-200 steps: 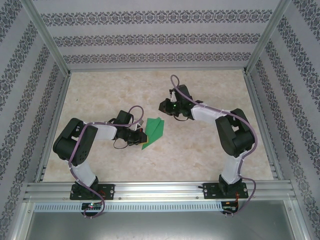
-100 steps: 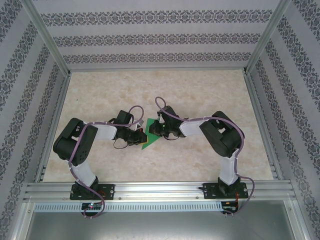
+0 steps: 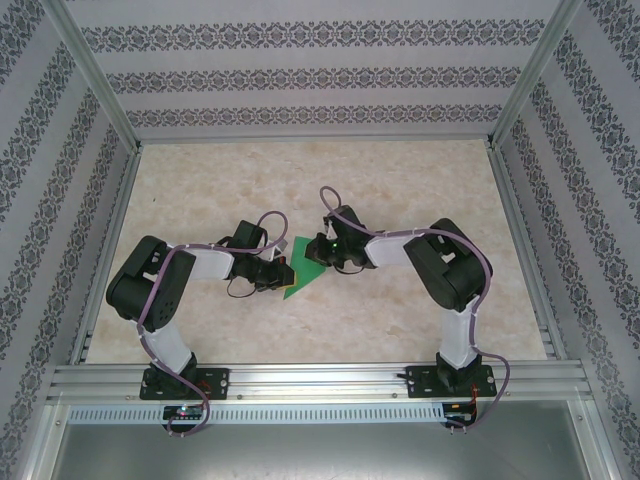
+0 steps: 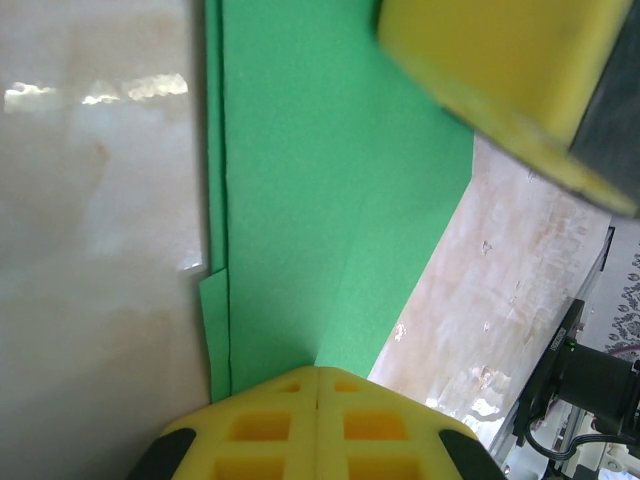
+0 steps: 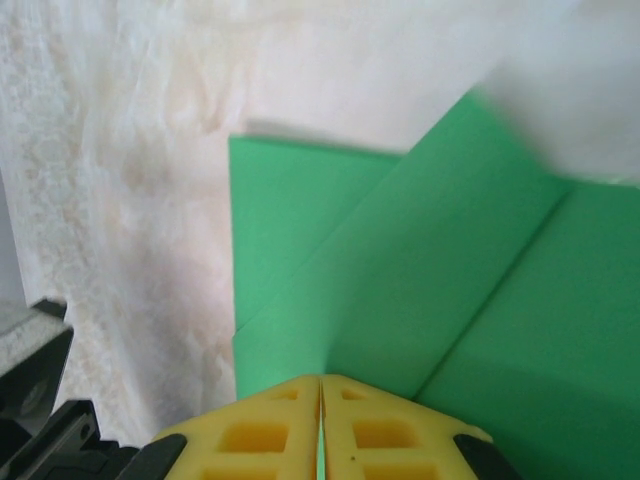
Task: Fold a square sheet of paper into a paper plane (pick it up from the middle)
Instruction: Fourth fold the wing at the center of the table.
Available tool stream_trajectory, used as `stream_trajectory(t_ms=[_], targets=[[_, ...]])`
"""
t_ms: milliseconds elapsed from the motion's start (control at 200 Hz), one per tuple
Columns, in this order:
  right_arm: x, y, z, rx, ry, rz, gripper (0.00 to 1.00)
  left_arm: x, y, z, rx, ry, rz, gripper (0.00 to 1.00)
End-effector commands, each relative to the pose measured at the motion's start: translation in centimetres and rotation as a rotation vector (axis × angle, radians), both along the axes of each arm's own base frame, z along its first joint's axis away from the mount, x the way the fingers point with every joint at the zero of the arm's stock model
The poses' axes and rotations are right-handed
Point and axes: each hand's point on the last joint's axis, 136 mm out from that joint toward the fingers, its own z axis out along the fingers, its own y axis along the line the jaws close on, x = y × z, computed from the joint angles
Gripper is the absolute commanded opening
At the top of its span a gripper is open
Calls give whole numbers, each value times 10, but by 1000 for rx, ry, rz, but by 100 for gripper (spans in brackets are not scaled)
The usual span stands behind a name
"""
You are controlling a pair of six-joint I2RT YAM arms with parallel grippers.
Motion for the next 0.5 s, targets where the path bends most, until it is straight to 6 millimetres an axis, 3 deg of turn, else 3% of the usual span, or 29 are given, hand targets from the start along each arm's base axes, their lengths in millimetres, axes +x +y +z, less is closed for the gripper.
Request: stream_trajectory(t_ms=[0, 320, 495], targets=[[28, -34, -10, -92, -36, -79, 10, -55, 47, -69, 288, 192, 5, 0], [58, -59, -2, -108, -57, -123, 12, -56, 48, -72, 288, 193, 7, 0], [64, -72, 11, -146, -73, -120, 12, -58, 49, -75, 287, 195, 7, 0]])
